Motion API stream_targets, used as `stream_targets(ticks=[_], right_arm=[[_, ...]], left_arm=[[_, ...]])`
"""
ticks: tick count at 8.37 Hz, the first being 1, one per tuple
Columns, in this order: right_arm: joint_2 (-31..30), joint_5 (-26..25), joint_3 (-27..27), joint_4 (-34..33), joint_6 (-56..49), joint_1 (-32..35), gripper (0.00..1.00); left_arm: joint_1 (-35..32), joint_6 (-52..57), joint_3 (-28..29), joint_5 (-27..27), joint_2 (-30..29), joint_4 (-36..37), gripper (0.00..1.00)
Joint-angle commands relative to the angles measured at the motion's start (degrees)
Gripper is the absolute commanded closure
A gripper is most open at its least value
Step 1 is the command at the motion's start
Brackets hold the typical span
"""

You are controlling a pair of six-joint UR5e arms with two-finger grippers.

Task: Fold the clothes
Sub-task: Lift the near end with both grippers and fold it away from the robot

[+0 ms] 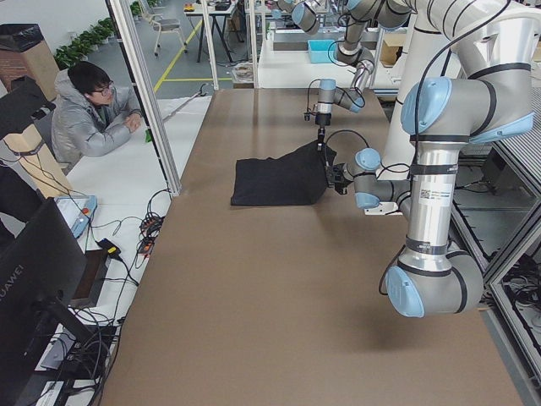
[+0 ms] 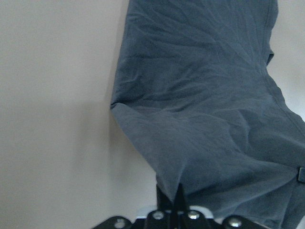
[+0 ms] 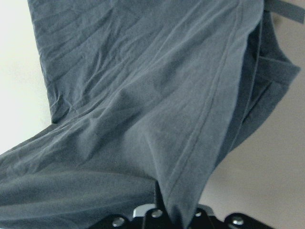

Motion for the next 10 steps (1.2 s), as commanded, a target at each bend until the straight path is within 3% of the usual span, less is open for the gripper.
stream_targets(ticks=[1, 3, 5, 7, 10], right_arm=[[3.5, -0.6, -1.0, 0.0, 5.3, 0.6, 1.00], [6.9, -0.8, -5.5, 0.0, 4.3, 4.2, 1.00], [9.1, -0.9, -8.7, -0.1, 2.9, 7.8, 1.00], [9.8, -0.9, -9.1, -0.5, 2.2, 11.2, 1.00], [15.1, -1.9, -15.1, -0.3, 2.2, 12.6, 1.00]], left_arm=[[-0.9, 0.0, -0.8, -2.1, -2.9, 0.0, 1.00], [-8.3, 0.2, -0.3, -7.7, -4.1, 0.2, 1.00], [-13.5, 0.2, 1.9, -9.7, -5.2, 0.3, 1.00], [-16.6, 0.1, 9.1, -9.6, -11.4, 0.3, 1.00], [-21.9, 0.1, 20.2, -10.0, -19.4, 0.1, 1.00]])
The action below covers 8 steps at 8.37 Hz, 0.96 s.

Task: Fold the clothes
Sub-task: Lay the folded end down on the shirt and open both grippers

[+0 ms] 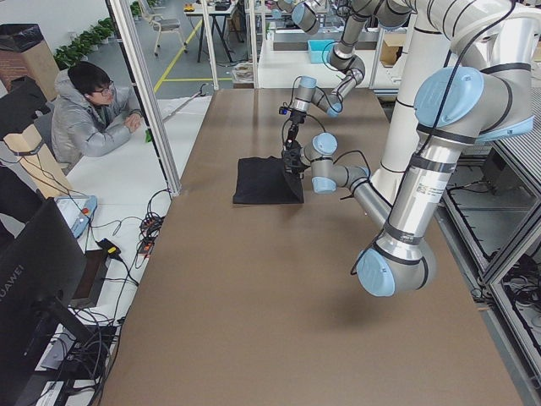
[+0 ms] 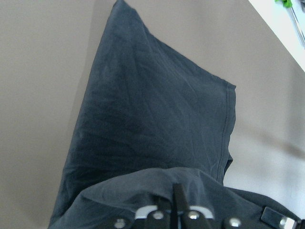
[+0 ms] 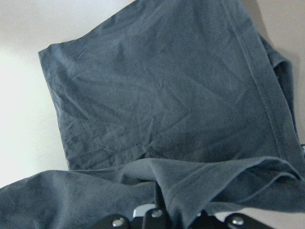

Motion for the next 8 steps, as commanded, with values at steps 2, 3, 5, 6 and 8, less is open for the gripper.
stream_targets(ticks=[2, 3, 5, 6, 8], right_arm=[[6.5, -3.4, -8.5, 0.1, -0.1, 0.9, 1.00], [7.9, -3.9, -10.6, 0.1, -0.1, 1.5, 1.00], [9.4, -4.7, -13.7, 0.1, -0.3, 2.7, 1.00], [9.4, -5.0, -14.0, 0.1, -1.2, 2.9, 1.00], [10.1, -6.7, -15.2, 0.1, -1.2, 2.9, 1.00]], left_arm=[[-6.2, 0.6, 10.9, -1.9, -6.7, -0.3, 1.00], [-6.4, 0.7, 11.8, -1.9, -6.7, -0.5, 1.00], [-7.0, 0.7, 14.4, -1.9, -8.4, -0.6, 1.00], [-7.2, 0.8, 17.6, -1.7, -11.1, -0.6, 1.00], [-7.3, 1.0, 21.3, -1.5, -13.2, -0.6, 1.00]])
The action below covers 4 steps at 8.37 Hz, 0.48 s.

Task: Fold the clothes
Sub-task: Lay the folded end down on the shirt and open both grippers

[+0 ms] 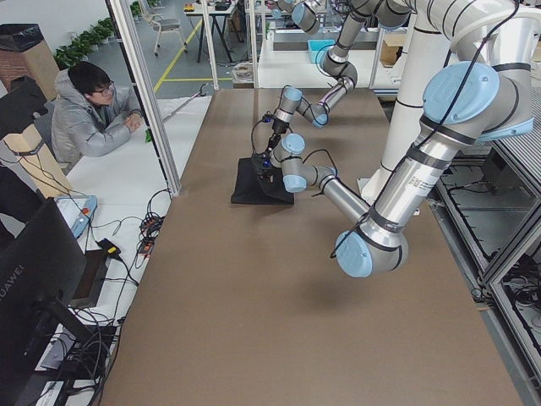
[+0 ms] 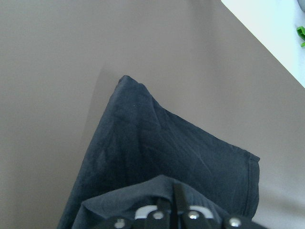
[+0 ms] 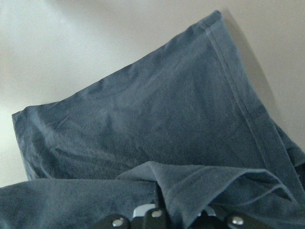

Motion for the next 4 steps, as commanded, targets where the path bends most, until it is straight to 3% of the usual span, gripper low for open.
stream_targets(ticks=[1, 3, 4], right_arm=[[1.3, -1.8, -2.3, 0.0, -0.3, 0.2, 1.00], [1.8, -1.8, -3.3, 0.1, -0.3, 0.5, 1.00], [1.8, -1.8, -3.4, 0.0, -0.2, 1.0, 0.70]], left_arm=[[-0.3, 1.4, 3.9, 0.2, -2.2, 0.0, 1.00], [-0.3, 1.9, 4.5, 0.3, -2.2, 0.0, 1.00], [-0.3, 2.0, 4.5, 0.4, -2.3, 0.0, 1.00]])
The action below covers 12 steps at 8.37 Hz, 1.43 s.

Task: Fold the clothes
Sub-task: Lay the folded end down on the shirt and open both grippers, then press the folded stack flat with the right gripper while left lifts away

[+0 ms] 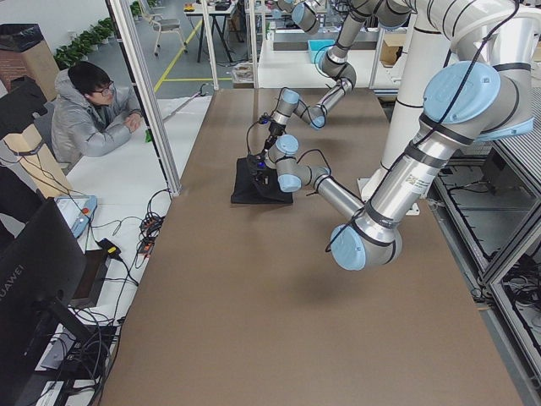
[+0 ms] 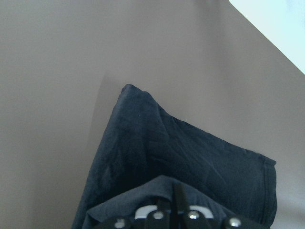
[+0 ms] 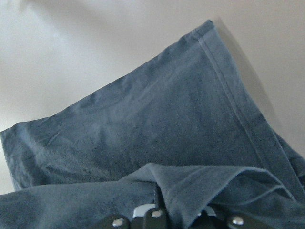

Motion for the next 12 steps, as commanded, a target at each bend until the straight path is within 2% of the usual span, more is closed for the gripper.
stream_targets(ticks=[1, 2, 3, 4, 5, 7, 8, 10, 11, 12], right_arm=[[0.2, -0.1, -1.2, -0.1, -0.1, 0.9, 0.06], [0.3, 0.2, -1.3, -0.1, -0.2, 1.4, 0.06], [1.2, 2.8, -1.4, -0.1, -0.1, 2.7, 0.06], [2.0, 7.6, -1.0, -0.1, 0.0, 4.2, 0.06], [2.8, 10.3, -0.1, -0.3, 0.1, 4.8, 0.06], [3.0, 10.4, 2.2, -1.5, 0.2, 3.0, 0.06], [3.2, 9.6, 2.3, -3.3, -0.1, -0.5, 0.06], [3.9, 2.3, 2.1, -8.7, -5.8, -7.5, 0.06], [6.3, -0.2, 1.8, -13.5, -8.4, -8.7, 0.06], [7.3, -0.4, 1.3, -16.6, -11.7, -8.8, 0.06]], left_arm=[[0.1, 0.6, 0.5, 0.3, -0.2, -0.2, 0.01], [0.1, 0.4, 0.4, 0.3, -0.6, -0.2, 0.00], [-0.1, 0.4, 0.5, 0.4, -1.6, 0.0, 0.00], [-3.1, 0.6, 0.6, -0.5, -2.1, 0.6, 0.00], [-6.1, 1.9, 1.4, -4.8, -2.0, 0.5, 0.00], [-9.9, 3.7, 1.8, -9.1, -1.3, 0.6, 0.00], [-11.3, 4.5, 1.9, -10.7, -1.2, 0.7, 0.00], [-14.1, 5.4, 1.8, -14.2, 0.5, 0.5, 0.00], [-14.4, 7.3, 1.8, -14.5, 1.2, 0.6, 0.00], [-14.9, 8.2, 1.8, -14.6, 1.2, 0.6, 0.00]])
